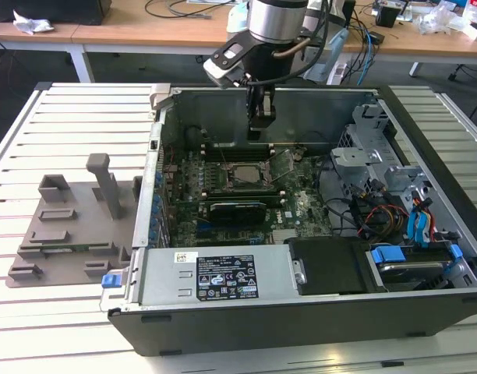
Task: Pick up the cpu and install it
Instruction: 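Place the cpu into insertion slot, then close the cpu cover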
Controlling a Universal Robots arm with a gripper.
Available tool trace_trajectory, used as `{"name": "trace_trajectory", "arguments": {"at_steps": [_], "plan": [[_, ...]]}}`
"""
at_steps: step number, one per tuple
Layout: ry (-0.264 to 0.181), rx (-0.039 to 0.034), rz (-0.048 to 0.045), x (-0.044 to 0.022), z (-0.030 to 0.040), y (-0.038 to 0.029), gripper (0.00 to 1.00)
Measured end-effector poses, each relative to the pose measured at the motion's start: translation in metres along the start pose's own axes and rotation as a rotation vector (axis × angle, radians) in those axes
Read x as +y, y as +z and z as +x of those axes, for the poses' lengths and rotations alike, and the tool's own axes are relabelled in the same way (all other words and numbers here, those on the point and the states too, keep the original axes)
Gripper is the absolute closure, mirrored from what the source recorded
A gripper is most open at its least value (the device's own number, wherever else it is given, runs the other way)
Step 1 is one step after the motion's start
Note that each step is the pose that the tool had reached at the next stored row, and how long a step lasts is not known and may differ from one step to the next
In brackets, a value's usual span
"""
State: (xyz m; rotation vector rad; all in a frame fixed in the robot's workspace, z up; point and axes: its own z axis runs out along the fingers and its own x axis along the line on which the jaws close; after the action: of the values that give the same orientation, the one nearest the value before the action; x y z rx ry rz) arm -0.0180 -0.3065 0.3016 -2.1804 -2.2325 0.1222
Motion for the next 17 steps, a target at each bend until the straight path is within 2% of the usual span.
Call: {"name": "trace_trajectory", "arguments": {"at_steps": [1, 10, 12, 17], "plan": [[0.0, 0.0001, -0.0001, -0.0001, -0.0001, -0.0016, 0.89], [0.0, 0.0, 0.0, 0.0015, -0.0001, -0.0019, 0.89], [0.0, 0.0, 0.0, 0.0068, -0.0003, -0.0022, 0.89], [0.0, 0.0001, -0.0001, 0.0289, -0.0008, -0.0032, 0.89]]}}
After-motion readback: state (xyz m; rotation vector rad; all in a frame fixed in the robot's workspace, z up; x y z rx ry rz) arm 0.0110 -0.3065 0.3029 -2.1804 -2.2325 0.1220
